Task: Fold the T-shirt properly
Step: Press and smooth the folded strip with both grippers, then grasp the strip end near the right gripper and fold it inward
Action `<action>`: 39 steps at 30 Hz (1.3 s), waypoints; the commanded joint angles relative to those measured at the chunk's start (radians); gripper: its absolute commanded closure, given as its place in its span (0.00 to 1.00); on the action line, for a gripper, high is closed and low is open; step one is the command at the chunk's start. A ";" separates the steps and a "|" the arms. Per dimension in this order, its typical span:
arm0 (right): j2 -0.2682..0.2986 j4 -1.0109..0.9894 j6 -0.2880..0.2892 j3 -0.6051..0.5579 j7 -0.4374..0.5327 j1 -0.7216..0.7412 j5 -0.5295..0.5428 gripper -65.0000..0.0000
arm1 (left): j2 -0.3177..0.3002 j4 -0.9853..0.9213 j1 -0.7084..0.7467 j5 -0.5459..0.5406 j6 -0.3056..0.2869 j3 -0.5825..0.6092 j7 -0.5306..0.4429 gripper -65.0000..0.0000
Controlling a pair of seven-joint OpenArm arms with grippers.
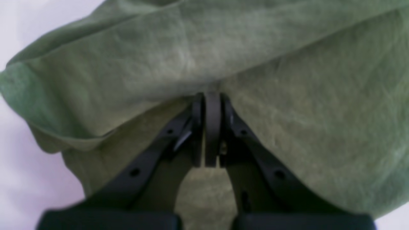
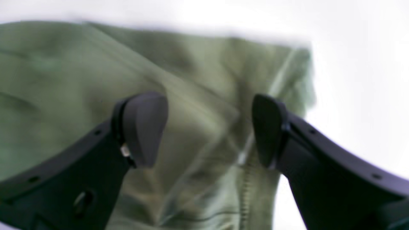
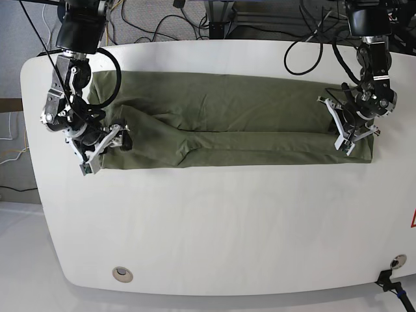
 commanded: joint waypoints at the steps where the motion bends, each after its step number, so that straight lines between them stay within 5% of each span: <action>1: 0.011 -0.040 0.007 0.001 0.067 0.030 -0.008 0.35 | -0.012 0.040 -0.009 -0.010 0.001 -0.005 -0.022 1.00; 9: 0.002 -0.086 0.069 -0.001 0.100 0.016 -0.017 0.38 | -0.012 0.044 -0.007 -0.010 0.001 -0.005 -0.022 1.00; 12: -0.015 -0.028 0.071 -0.001 0.063 0.010 -0.017 0.58 | -0.012 0.041 -0.007 -0.010 0.001 -0.005 -0.022 1.00; 16: -0.035 0.064 0.071 -0.001 -0.015 -0.008 -0.017 1.00 | -0.010 0.041 -0.007 -0.010 0.001 0.000 -0.022 1.00; 26: -0.069 0.330 0.069 -0.001 -0.220 -0.189 0.232 1.00 | -0.010 0.038 -0.009 -0.008 0.001 0.000 -0.022 1.00; 35: -0.039 0.344 0.062 -0.001 -0.243 -0.375 0.509 1.00 | 0.014 0.038 -0.012 -0.004 0.001 0.000 -0.022 1.00; 39: -0.047 0.344 0.062 -0.001 -0.341 -0.392 0.555 1.00 | 0.022 0.038 -0.012 -0.004 0.001 0.000 -0.022 1.00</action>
